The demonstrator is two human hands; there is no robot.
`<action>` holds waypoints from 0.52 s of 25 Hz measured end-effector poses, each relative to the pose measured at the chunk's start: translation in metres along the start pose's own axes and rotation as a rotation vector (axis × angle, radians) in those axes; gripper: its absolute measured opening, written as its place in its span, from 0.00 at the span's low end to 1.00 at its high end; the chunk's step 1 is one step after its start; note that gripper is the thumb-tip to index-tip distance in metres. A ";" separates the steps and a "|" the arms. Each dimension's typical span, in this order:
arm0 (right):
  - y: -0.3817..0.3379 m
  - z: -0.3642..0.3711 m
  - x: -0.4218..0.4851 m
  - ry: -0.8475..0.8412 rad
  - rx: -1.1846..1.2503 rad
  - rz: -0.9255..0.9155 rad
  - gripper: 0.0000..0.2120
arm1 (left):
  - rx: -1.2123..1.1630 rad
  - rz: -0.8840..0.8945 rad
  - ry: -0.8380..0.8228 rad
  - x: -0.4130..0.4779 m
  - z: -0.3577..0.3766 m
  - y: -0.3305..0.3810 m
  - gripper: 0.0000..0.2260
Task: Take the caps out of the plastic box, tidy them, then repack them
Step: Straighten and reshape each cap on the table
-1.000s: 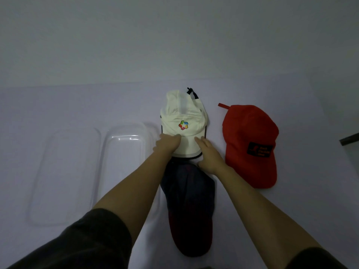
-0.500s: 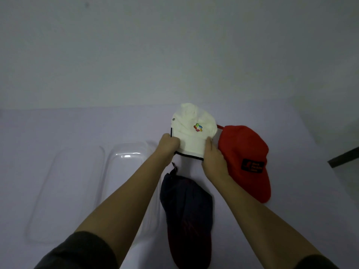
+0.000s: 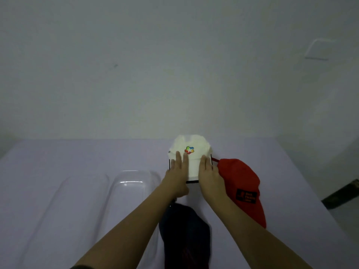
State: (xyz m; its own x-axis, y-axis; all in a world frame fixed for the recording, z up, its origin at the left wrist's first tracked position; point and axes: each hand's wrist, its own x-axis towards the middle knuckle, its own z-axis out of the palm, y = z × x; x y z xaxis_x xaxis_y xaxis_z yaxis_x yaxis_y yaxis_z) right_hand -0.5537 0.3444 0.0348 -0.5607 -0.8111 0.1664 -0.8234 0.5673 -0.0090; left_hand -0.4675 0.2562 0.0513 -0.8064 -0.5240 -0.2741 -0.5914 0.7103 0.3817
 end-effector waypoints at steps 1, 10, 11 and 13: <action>-0.002 -0.005 0.002 0.030 0.007 -0.002 0.33 | -0.011 -0.069 0.115 -0.004 0.001 0.005 0.42; -0.003 -0.039 -0.014 0.024 0.465 0.037 0.29 | -0.154 0.071 0.490 -0.026 0.003 0.015 0.16; -0.005 -0.042 -0.017 0.026 0.500 0.061 0.28 | -0.177 0.091 0.490 -0.029 0.004 0.017 0.16; -0.011 -0.048 -0.019 0.065 0.594 0.100 0.27 | -0.262 0.123 0.503 -0.032 0.004 0.022 0.16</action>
State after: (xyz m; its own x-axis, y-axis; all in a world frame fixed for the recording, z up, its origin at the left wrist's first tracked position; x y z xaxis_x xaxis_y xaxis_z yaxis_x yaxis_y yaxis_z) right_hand -0.5296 0.3608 0.0789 -0.6471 -0.7369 0.1956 -0.6848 0.4491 -0.5739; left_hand -0.4546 0.2905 0.0652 -0.7297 -0.6490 0.2150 -0.4204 0.6739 0.6075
